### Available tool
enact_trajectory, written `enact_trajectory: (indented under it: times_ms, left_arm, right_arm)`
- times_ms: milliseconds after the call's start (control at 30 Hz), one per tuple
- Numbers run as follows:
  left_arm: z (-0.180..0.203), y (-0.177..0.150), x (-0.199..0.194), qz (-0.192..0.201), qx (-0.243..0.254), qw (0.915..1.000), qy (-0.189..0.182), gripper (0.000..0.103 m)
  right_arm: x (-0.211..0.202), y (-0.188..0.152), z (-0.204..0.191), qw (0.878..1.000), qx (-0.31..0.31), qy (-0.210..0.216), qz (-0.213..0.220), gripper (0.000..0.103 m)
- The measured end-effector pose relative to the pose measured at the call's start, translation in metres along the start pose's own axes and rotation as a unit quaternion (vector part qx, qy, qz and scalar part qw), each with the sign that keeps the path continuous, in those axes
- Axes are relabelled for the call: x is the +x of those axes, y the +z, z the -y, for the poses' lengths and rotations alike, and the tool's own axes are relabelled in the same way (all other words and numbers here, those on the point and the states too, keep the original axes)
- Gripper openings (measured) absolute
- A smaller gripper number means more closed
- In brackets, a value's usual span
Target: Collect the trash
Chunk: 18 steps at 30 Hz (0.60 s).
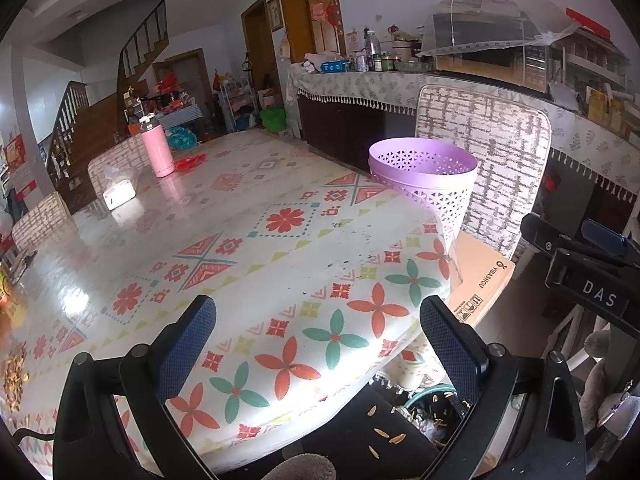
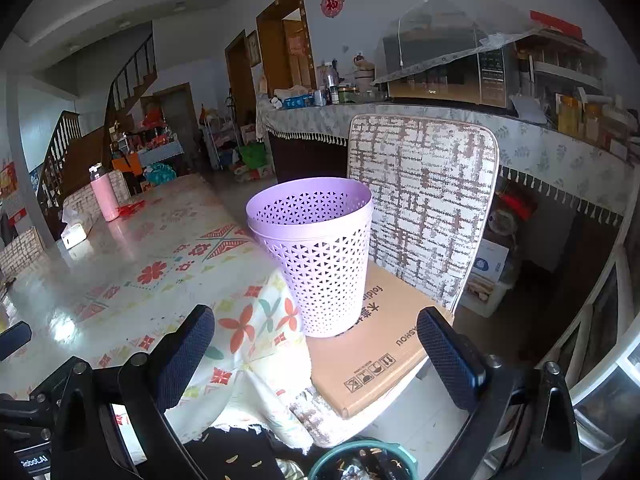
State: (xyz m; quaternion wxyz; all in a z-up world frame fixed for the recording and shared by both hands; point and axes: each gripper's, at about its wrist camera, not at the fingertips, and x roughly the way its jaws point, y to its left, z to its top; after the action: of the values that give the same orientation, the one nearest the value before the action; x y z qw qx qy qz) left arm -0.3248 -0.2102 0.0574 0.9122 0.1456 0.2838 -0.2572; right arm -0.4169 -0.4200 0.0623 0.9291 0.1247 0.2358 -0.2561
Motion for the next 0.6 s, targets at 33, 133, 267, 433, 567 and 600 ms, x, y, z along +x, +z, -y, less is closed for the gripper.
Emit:
enact_trajectory:
  times_ms: [33, 133, 267, 433, 567, 600]
  left_arm:
    - [0.0002, 0.0, 0.0003, 0.0, 0.0, 1.0, 0.001, 0.102]
    - [-0.0002, -0.0008, 0.0013, -0.003, 0.0, 1.0, 0.001, 0.102]
    - [-0.0002, -0.0011, 0.0022, -0.005, -0.001, 1.0, 0.004, 0.102]
    - [-0.0011, -0.0016, 0.0025, -0.006, -0.002, 1.0, 0.004, 0.101]
    - [-0.0013, -0.0017, 0.0026, -0.006, -0.001, 1.0, 0.003, 0.102]
    - [-0.0014, -0.0018, 0.0026, -0.006, -0.001, 1.0, 0.003, 0.102]
  right_arm:
    - [0.0, 0.0, 0.0, 1.0, 0.0, 0.0, 0.0, 0.103]
    - [0.0016, -0.0016, -0.0009, 1.0, 0.0, 0.003, -0.003, 0.103]
    - [0.0027, -0.0048, -0.0044, 1.0, -0.004, 0.005, -0.005, 0.103]
    - [0.0027, -0.006, -0.0062, 1.0, -0.005, 0.008, -0.007, 0.103]
    - [0.0036, -0.0061, -0.0074, 1.0, -0.007, 0.01, -0.009, 0.103]
    - [0.0036, -0.0061, -0.0078, 1.0, -0.007, 0.011, -0.009, 0.103]
